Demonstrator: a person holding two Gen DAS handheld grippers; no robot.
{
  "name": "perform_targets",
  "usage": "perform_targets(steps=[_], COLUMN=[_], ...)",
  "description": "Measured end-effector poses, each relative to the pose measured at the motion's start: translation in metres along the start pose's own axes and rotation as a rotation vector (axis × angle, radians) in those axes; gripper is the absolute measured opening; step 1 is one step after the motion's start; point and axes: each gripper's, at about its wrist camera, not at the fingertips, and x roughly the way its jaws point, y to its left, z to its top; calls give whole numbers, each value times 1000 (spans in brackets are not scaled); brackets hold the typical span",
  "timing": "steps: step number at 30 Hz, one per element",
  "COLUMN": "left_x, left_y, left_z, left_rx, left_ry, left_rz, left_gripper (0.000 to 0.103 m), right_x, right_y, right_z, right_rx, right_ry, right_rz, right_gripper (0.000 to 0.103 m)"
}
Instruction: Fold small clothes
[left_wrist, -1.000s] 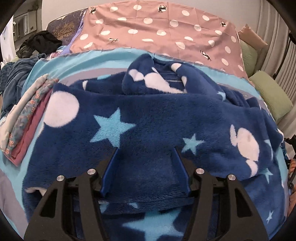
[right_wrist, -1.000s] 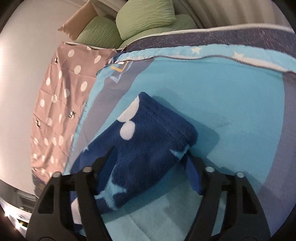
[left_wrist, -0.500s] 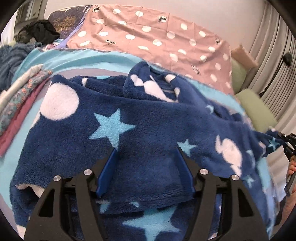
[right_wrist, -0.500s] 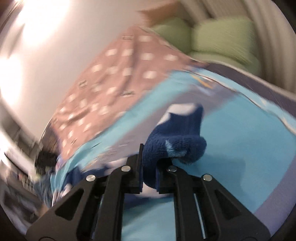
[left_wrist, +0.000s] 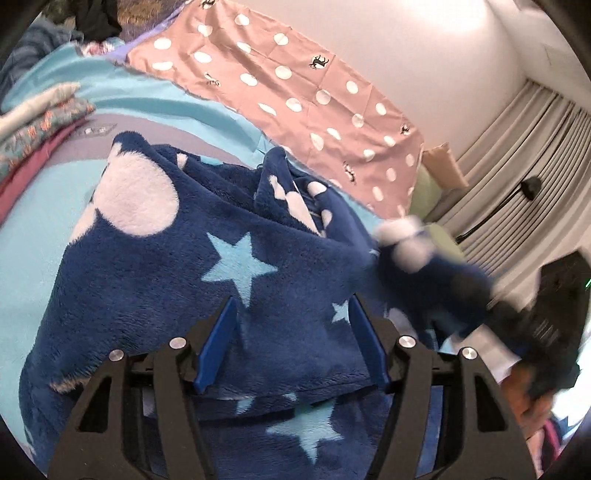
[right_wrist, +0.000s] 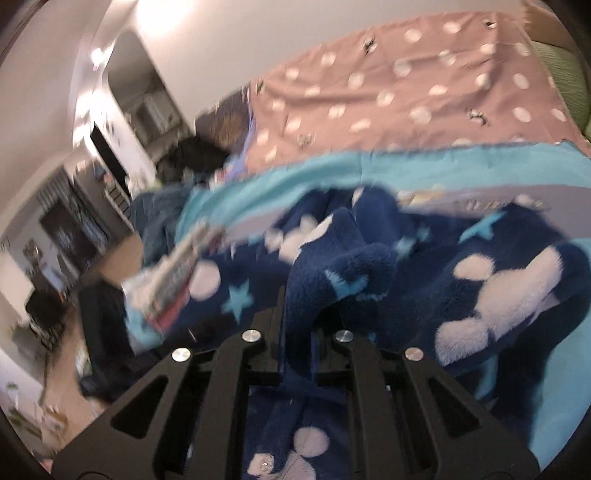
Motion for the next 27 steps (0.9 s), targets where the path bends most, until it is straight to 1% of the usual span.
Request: perform_targets(steps=[1,4,6,8,10,12,13,14,16,17,19,20,21,23,24,25,27], left_x=[0,0,2,3,3,1,1,0,-1,0,2,4,5,9,10,12,14], left_y=[1,-4,-7,-9,-11,-9,-8,-7,-5,-4,-4,-5,-7,-13,-15,-18,-24], left_z=[1,0,-1,-2,-3,-2,-2,-2,-1,0,-1,-2,-3,-6,-7,-9,-10], left_rx=[-7,11,24,29,31,23,15,7,-4,-10,-18,-16,-9,29,43,58,71], left_ry=[1,2,10,16,18,21,22,23,26,30,50,66,77,92,98,104,107], left_rz=[-15,-29,-34,-41,-53,-74,-84,-91,-105,-116,-148,-167,-169,-141,-129,-117,-119], left_gripper=[64,64,64,64,64,64,65,65,65,65,70,71,71,71,71,71,71], right_x=[6,17,16,14,14,17,19,21,22,22,19,18,14,6,-1,-9,-24], right_y=[3,11,14,18,21,36,43,50,63,66,65,63,59,53,49,44,35], right_z=[-4,-20,-27,-30,-30,-35,-37,-41,-51,-55,-58,-58,-58,-58,-59,-60,-64], right_rx=[-20,-87,-120,-165,-207,-273,-314,-354,-427,-452,-464,-460,-449,-428,-417,-406,-383], right_ry=[16,63,66,49,29,13,15,24,55,62,58,57,55,49,44,35,16], right_rz=[-11,-34,-55,-87,-98,-89,-69,-45,-3,-5,-27,-30,-40,-54,-61,-71,-92], right_gripper=[9,15,16,16,22,37,42,49,48,48,48,48,49,49,51,52,59])
